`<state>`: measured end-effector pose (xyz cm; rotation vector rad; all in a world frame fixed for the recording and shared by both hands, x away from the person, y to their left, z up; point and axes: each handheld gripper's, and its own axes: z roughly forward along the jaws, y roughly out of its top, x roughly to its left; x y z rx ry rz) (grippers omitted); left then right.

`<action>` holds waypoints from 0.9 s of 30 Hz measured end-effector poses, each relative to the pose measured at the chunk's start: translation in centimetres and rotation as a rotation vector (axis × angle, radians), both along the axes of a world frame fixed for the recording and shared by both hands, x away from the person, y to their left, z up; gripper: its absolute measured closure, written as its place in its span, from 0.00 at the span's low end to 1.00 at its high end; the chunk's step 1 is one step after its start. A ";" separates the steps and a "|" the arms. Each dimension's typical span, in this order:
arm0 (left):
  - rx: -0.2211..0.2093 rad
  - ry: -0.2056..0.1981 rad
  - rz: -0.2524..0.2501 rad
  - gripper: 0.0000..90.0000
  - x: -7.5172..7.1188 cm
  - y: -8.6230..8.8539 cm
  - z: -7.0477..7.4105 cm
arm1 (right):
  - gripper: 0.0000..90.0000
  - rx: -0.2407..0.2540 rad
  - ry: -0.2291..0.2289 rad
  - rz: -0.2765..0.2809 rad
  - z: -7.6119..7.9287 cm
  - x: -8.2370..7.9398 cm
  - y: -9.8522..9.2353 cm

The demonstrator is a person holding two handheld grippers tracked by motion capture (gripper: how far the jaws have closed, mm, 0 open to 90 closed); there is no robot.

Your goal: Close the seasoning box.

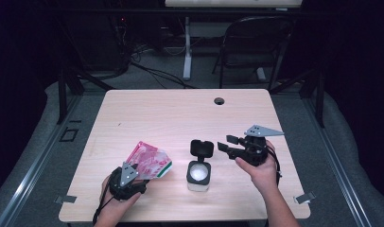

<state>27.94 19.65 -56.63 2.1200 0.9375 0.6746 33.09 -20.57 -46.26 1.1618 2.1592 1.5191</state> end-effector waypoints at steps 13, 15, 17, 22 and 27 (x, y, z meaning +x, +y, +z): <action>0.025 0.039 -0.016 0.38 -1.0 -0.3 0.6 | 0.52 0.000 0.003 -0.004 -0.4 0.9 0.4; 0.031 0.040 -0.029 0.38 -1.3 -0.4 0.7 | 0.52 -0.006 0.008 0.025 -0.6 1.0 0.9; 0.040 0.064 -0.044 0.38 -1.4 -0.5 0.6 | 0.52 -0.012 0.011 0.043 -0.7 1.0 1.3; 0.070 0.074 -0.075 0.38 -1.7 -1.1 0.5 | 0.53 -0.032 0.013 0.069 -1.0 1.2 2.1; 0.074 0.106 -0.104 0.37 -1.6 -1.4 0.1 | 0.60 -0.065 0.009 0.076 -1.7 1.4 3.0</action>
